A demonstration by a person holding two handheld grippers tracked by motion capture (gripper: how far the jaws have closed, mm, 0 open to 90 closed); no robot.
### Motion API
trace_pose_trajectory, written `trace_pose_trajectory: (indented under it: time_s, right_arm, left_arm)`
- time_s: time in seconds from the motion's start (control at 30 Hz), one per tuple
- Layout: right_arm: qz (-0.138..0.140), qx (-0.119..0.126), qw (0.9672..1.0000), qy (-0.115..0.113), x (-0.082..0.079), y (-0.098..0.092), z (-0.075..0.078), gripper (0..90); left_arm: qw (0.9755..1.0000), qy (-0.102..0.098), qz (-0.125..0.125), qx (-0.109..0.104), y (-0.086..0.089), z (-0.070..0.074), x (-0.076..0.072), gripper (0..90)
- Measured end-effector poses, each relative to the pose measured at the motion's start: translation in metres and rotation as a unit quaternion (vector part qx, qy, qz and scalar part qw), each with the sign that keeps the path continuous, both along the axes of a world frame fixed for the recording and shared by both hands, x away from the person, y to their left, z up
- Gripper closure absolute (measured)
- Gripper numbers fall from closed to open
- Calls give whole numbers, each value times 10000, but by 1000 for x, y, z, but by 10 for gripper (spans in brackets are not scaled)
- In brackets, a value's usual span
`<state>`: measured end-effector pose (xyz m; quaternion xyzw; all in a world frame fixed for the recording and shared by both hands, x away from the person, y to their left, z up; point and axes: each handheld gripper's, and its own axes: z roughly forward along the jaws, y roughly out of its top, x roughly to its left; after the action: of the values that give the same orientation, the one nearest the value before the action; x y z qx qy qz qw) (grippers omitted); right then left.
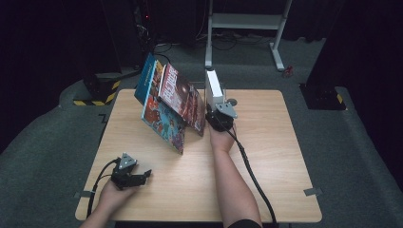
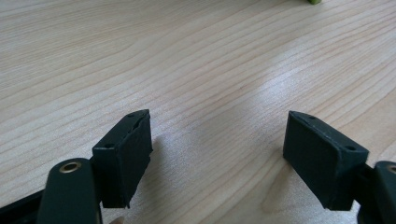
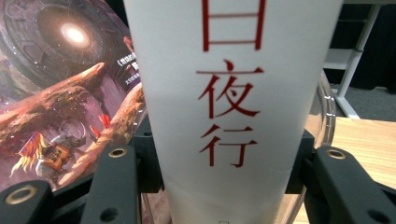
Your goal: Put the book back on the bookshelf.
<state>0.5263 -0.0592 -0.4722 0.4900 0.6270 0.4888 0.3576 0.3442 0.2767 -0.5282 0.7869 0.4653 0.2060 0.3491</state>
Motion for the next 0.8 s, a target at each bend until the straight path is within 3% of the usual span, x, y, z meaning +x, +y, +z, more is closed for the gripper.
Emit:
trace_pose_trajectory:
  time_s: [0.4,0.6,0.8]
  right_arm:
    - [104,41,9999,44,-11,-3,4,416]
    - [99,150,9997,138,-22,-10,-4,410]
    - [111,93,9996,237,-26,-15,-12,419]
  left_arm:
    - [10000,-2,1,-2,0,0,0,240]
    - [10000,-2,2,-2,0,0,0,239]
    - [10000,-3,3,-3,0,0,0,239]
